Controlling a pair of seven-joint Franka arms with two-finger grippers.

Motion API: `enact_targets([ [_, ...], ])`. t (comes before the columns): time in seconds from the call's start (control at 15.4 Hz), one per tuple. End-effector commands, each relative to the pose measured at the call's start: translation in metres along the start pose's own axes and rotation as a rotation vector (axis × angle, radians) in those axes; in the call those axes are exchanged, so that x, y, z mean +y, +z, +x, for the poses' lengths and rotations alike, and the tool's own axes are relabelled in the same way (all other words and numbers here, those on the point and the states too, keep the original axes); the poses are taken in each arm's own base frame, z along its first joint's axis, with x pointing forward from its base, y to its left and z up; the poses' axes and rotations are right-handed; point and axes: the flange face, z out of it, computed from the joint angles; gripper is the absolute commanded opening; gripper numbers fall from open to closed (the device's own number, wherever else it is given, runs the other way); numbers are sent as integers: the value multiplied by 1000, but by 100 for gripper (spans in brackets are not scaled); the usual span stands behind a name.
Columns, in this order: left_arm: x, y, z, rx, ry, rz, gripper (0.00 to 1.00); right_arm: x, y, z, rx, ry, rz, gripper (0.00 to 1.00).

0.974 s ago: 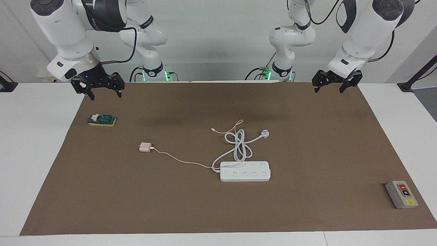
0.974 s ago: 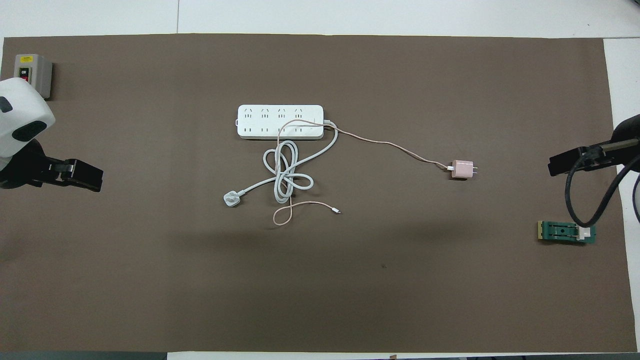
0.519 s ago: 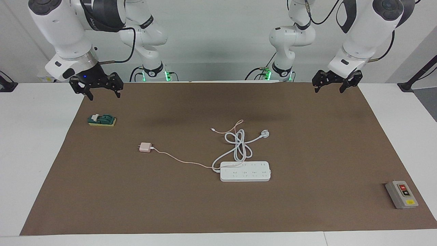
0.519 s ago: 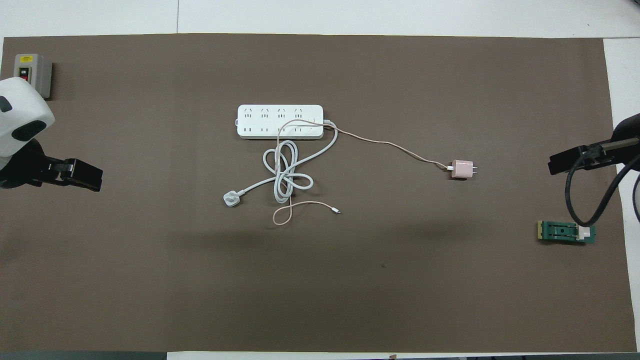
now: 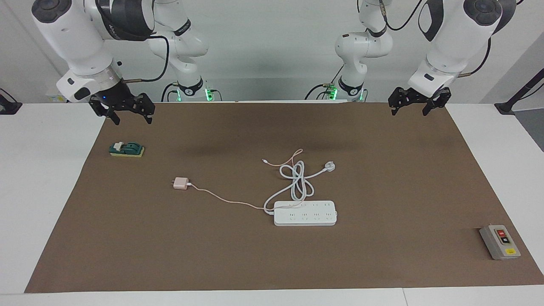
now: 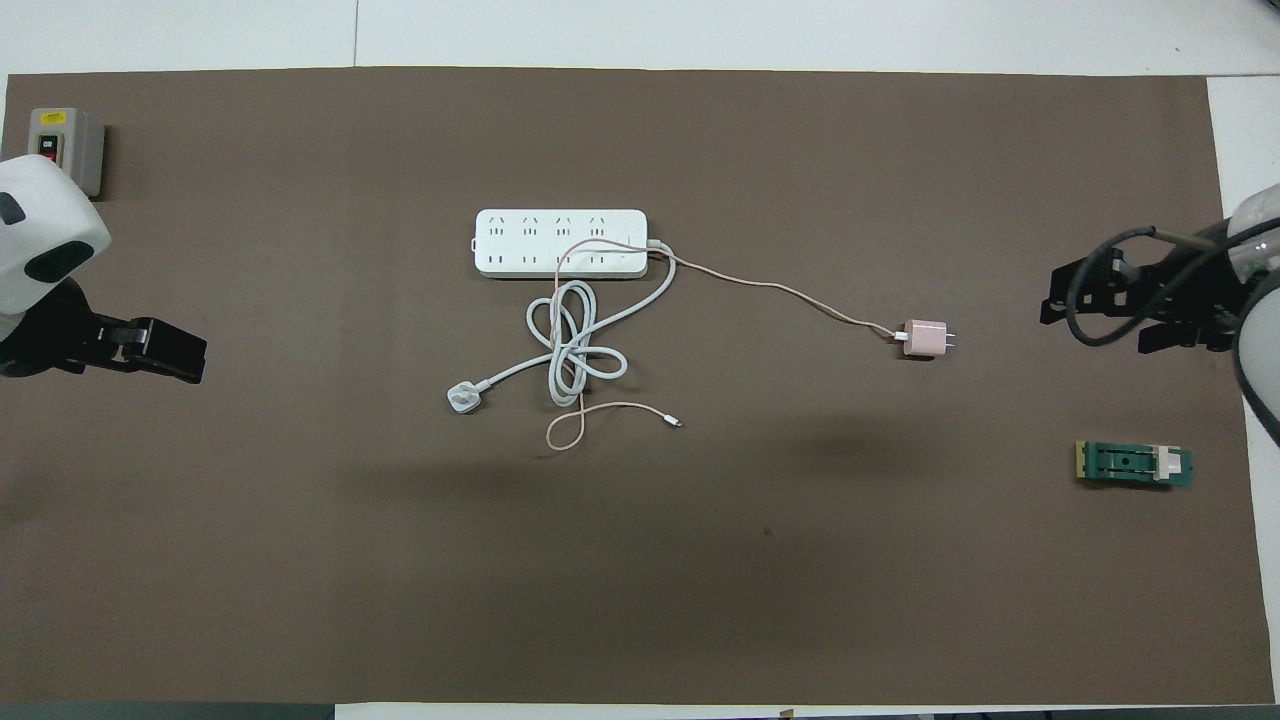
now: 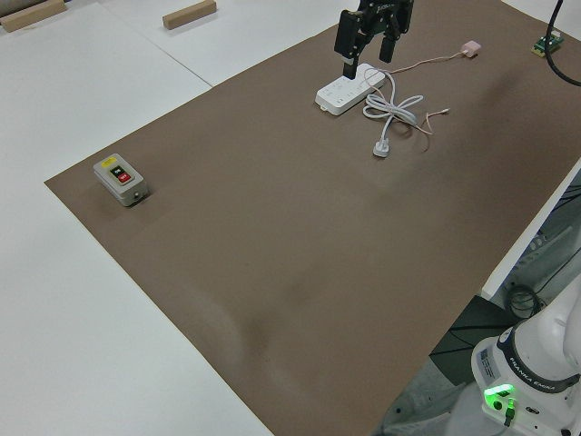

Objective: Plug charger into power strip
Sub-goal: 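Reach the right gripper down over the pink charger plug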

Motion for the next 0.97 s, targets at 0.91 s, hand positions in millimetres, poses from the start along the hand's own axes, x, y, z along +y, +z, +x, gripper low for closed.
enact_targets([
  [0.91,-4,-2,-7,-2,6,10,100,51,198,81,-416,954,398,100],
])
